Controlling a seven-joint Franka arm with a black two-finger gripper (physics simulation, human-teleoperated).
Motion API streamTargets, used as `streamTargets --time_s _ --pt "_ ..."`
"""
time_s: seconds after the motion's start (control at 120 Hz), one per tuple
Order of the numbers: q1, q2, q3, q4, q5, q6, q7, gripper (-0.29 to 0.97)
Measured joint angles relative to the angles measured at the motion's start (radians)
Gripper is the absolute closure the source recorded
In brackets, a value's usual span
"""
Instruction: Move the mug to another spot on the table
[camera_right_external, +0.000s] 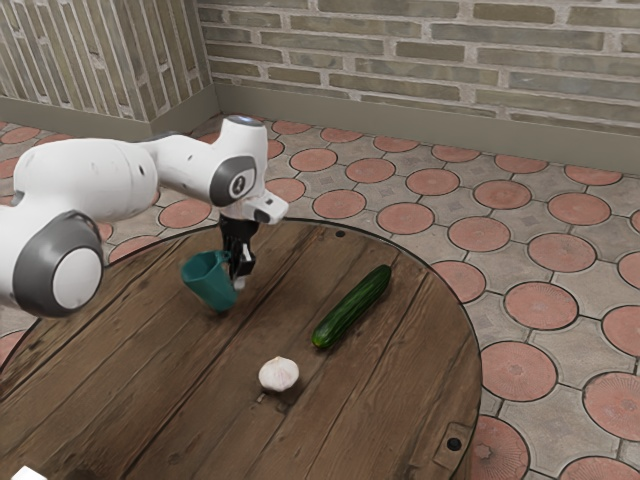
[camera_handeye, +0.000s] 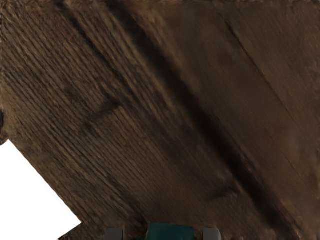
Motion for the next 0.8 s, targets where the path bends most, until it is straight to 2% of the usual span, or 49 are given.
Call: streamTargets --time_s 0.133,0.442,0.517,0.6,0.8 --pt "-0.023 -0.101 0.005 -0.117 0.013 0.024 -0.013 0.65" --pt "-0.084 -0.381 0.003 -0.513 0.039 0.113 -0.057 0.76" --pt "-0.096 -0.402 0.002 -0.578 0.045 0.136 -0.070 0.77" --pt "-0.100 -0.359 0.002 -0.590 0.047 0.165 -0.084 0.78" --pt "-0.102 -0.333 -0.002 -0.572 0.017 0.217 -0.097 0.37"
